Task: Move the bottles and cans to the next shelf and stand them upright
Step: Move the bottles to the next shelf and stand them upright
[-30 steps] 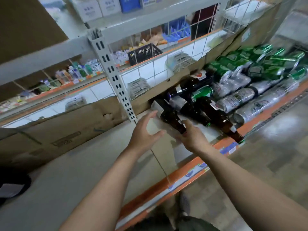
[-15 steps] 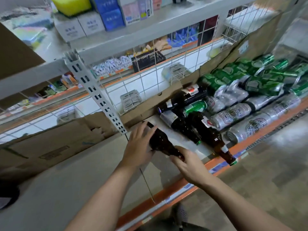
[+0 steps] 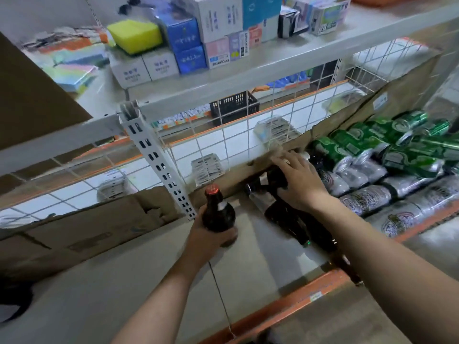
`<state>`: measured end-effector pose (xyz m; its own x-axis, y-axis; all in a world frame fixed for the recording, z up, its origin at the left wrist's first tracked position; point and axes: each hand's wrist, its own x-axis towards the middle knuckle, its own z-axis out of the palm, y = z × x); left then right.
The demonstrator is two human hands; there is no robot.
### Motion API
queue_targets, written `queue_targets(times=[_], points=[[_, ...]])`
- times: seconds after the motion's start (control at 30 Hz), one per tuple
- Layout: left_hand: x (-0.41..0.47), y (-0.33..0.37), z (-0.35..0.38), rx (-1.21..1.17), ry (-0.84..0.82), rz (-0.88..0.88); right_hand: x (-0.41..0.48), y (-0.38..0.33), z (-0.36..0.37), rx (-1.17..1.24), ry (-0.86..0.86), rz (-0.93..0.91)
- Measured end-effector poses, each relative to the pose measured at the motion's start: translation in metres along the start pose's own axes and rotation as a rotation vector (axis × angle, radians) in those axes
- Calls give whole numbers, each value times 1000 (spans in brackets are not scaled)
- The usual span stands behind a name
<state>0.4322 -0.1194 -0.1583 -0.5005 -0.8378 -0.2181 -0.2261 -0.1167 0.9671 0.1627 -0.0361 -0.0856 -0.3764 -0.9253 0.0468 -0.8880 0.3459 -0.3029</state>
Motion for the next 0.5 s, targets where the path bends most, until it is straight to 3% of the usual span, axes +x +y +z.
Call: queue_targets(times=[0.07,0.27,0.5], points=[[4,-1,4,-10,-9,-29,17,13,7,-137,-64,-25],[7,-6,7,-33,-6,-10,36,28,23,-351,7,-69],[6,-7,11,-29,-12,-2,31,23,37,-238,142,-50]])
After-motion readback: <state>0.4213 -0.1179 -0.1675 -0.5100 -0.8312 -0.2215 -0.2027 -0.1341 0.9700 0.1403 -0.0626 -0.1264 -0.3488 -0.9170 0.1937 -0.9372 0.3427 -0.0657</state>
